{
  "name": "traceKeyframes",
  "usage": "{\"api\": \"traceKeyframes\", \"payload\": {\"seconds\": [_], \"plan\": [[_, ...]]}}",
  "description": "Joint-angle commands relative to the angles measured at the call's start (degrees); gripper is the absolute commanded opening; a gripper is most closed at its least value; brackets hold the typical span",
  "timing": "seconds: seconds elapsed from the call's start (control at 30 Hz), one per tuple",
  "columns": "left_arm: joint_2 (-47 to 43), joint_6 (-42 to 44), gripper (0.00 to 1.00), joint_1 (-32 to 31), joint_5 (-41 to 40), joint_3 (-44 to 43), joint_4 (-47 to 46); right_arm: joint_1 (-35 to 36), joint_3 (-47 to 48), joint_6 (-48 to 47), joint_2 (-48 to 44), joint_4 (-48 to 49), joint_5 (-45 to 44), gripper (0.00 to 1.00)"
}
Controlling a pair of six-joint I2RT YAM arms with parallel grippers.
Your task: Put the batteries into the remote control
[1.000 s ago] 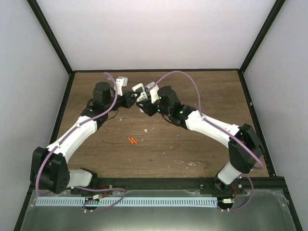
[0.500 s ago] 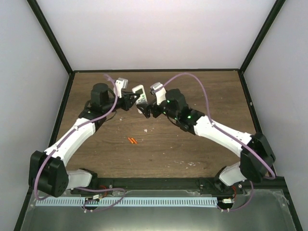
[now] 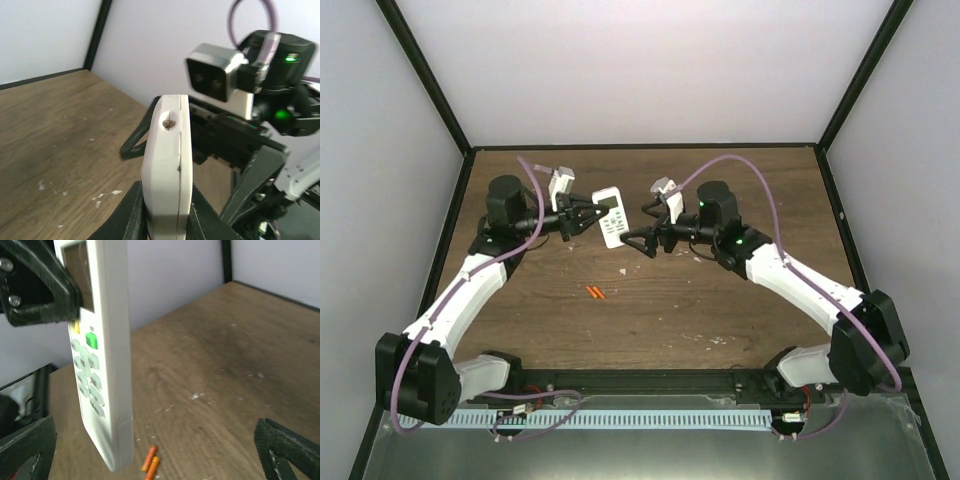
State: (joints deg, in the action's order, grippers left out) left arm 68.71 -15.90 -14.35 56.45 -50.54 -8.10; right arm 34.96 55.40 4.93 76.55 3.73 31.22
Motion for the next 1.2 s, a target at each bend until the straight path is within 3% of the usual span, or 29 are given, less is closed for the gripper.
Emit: {"api": "traceKeyframes", "payload": {"seconds": [0.0, 0.53, 1.17], "plan": [[-2.10, -1.31, 0.00, 0.02, 8.83, 0.48, -3.96, 0.18, 2.76, -0.64, 2.75, -0.16, 11.51, 0.99], [-3.58, -2.88, 0.00, -0.27, 9.52, 2.97, -6.32, 0.20, 6.21, 0.34, 7.12, 0.77, 21.93, 0.43], [-3.30, -3.68, 0.00, -0.56, 6.42, 5.72, -10.95, 0.79, 8.38, -0.75, 8.47, -2.34, 27.26, 0.04]]}}
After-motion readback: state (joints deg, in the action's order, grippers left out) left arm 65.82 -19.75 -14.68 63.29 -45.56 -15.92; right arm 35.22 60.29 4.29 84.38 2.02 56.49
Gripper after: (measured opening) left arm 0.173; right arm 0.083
